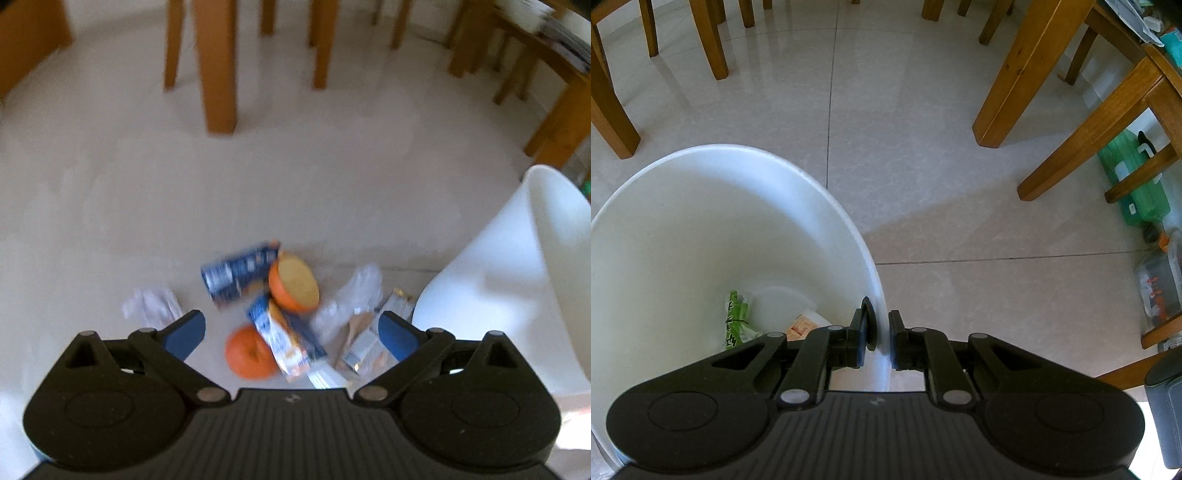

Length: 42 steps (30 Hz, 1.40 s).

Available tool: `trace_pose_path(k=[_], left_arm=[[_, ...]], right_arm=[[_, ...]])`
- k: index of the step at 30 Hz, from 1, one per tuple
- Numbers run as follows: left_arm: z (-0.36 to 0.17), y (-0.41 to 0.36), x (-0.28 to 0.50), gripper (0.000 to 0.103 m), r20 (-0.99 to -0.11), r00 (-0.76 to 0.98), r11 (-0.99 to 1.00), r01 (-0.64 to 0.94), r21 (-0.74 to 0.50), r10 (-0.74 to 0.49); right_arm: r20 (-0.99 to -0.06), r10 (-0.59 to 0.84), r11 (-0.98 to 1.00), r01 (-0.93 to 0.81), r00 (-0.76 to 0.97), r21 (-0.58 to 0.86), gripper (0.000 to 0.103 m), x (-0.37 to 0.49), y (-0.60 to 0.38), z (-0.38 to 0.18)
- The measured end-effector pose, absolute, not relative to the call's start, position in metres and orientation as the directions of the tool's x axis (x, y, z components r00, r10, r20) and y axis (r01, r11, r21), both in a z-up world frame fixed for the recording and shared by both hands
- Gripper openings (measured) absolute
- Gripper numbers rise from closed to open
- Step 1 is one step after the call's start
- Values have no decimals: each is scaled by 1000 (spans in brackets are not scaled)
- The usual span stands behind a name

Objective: Collect trash
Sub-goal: 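Lower the left tool onto the small white cup and close it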

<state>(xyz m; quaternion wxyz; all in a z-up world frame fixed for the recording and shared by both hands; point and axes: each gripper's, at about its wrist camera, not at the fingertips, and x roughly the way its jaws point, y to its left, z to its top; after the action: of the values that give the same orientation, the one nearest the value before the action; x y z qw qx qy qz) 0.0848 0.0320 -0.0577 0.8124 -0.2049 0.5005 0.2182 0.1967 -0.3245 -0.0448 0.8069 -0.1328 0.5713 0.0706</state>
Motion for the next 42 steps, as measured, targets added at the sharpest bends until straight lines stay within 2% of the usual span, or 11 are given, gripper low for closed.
trace_pose_path(k=[4,9,18,22,27,36,39,41,42], left_arm=[[-100,23,81,99,-928,353,756,-638,-144,121],[-149,7,78,98,-956,270,696,-709,-118,113],[-209,1,84,98,-969,203,582,-808,-87,137],[-221,-1,88,98,-969,211,554,-826,-106,129],[-228,-10,93,97,-973,183,604,-794,-60,144],[-227,0,66,97,-972,170,596,-802,-43,160],[-227,-2,68,87,-969,201,609,-790,-72,146],[-227,-6,73,68,-970,206,630,-773,-78,132],[-228,-9,76,65,-972,201,641,-764,-76,125]], right_arm=[[-940,-39,954,-267,340,-136,15,197,-325,-45],[-940,-37,955,-266,339,-133,15,201,-327,-45],[-936,-40,951,-275,349,-143,15,201,-327,-46],[-935,-42,949,-278,352,-147,16,200,-327,-46],[-934,-40,938,-309,355,-158,16,200,-324,-46],[-934,-38,936,-315,356,-158,16,198,-325,-46],[-934,-38,936,-316,355,-158,17,198,-325,-47],[-934,-40,935,-318,354,-160,17,198,-326,-47],[-934,-40,935,-317,354,-160,17,199,-325,-48]])
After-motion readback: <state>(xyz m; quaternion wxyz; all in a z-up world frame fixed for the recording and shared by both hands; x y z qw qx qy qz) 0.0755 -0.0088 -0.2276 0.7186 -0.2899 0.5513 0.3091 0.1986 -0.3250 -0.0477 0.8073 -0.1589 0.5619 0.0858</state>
